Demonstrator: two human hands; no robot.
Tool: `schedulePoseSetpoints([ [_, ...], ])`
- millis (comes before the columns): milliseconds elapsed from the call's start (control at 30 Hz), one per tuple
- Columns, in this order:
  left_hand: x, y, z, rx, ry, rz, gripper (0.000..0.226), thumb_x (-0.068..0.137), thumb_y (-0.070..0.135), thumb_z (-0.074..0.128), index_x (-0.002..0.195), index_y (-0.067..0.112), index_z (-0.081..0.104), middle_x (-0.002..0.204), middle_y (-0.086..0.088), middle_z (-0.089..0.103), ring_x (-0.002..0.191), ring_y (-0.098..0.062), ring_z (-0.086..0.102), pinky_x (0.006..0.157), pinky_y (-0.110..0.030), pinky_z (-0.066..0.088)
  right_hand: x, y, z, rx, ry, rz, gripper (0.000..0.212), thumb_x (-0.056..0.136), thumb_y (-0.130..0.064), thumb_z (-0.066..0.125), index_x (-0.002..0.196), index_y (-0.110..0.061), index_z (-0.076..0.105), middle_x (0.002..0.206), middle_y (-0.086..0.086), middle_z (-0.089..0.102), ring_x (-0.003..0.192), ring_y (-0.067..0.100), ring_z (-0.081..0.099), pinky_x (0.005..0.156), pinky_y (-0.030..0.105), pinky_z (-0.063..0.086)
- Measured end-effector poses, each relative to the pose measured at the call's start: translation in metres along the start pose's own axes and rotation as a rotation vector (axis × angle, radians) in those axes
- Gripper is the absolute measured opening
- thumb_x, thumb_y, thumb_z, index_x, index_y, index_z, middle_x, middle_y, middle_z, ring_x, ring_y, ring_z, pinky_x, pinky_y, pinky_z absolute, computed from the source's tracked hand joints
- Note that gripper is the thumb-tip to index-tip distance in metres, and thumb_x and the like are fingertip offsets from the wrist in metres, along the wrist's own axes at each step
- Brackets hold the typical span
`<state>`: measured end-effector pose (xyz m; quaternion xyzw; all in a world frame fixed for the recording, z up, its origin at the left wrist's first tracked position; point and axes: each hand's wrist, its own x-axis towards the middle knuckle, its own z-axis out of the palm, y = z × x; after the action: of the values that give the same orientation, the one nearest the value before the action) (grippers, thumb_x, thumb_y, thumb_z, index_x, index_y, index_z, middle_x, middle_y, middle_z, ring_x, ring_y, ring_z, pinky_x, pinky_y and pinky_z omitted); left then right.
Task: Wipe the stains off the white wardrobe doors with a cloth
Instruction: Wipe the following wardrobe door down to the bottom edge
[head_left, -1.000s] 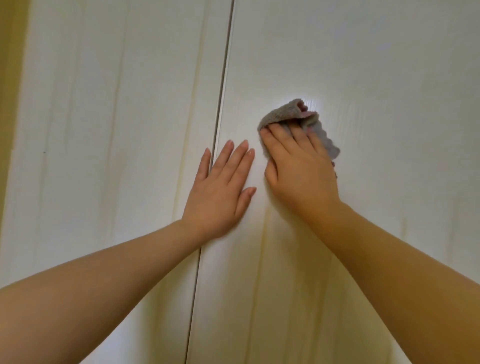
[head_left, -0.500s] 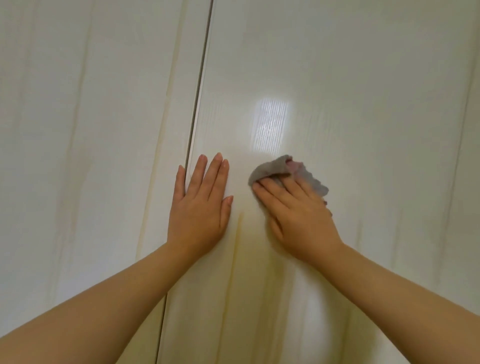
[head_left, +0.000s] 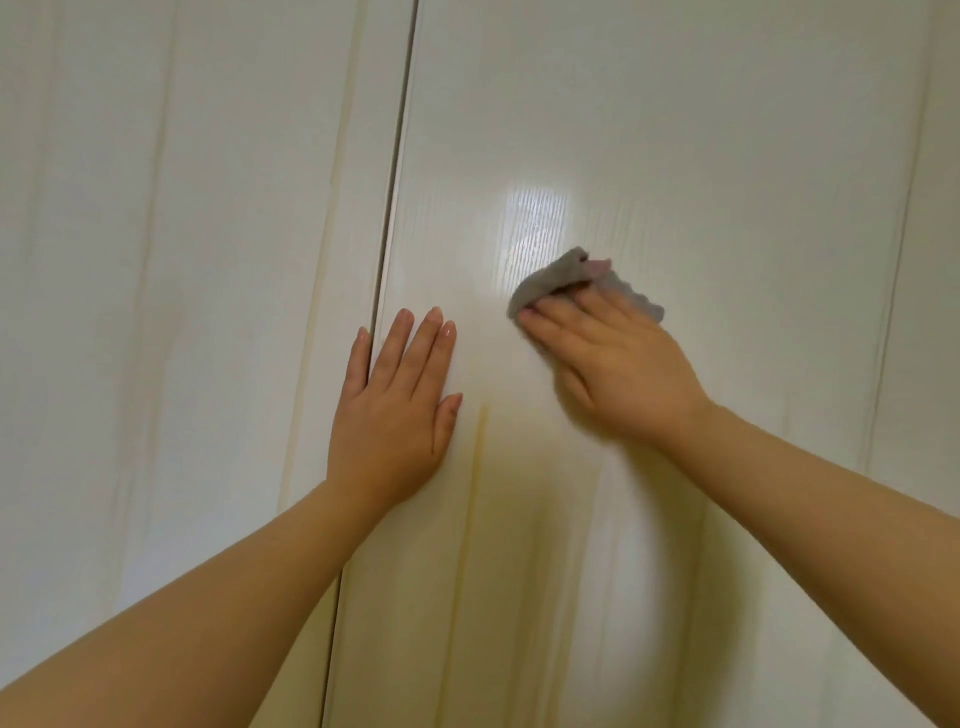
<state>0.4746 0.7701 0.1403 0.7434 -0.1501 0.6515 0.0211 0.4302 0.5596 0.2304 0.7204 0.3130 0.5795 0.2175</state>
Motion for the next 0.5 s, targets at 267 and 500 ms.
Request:
schedulePoseSetpoints([
  [267,0.000,-0.003,0.001,0.003,0.017,0.012,0.056,0.101,0.040,0.011,0.145,0.008,0.024,0.150,-0.013,0.034,0.139,-0.028,0.022,0.115,-0.044,0.007,-0.006,-0.035,0.015,0.010,0.046,-0.202,0.036,0.092,-0.018,0.046,0.125,-0.008,0.058,0.125,0.009,0.060,0.120,0.031,0.048,0.106,0.043,0.034],
  [500,0.000,0.000,0.003,0.001,0.053,0.004,0.054,0.102,0.039,0.012,0.144,0.007,0.027,0.149,-0.012,0.035,0.139,-0.028,0.023,0.115,-0.045,0.009,0.011,-0.015,0.007,0.010,0.157,0.516,0.048,0.092,-0.029,0.033,0.132,-0.008,0.049,0.135,0.011,0.051,0.123,0.033,0.044,0.105,0.039,0.022],
])
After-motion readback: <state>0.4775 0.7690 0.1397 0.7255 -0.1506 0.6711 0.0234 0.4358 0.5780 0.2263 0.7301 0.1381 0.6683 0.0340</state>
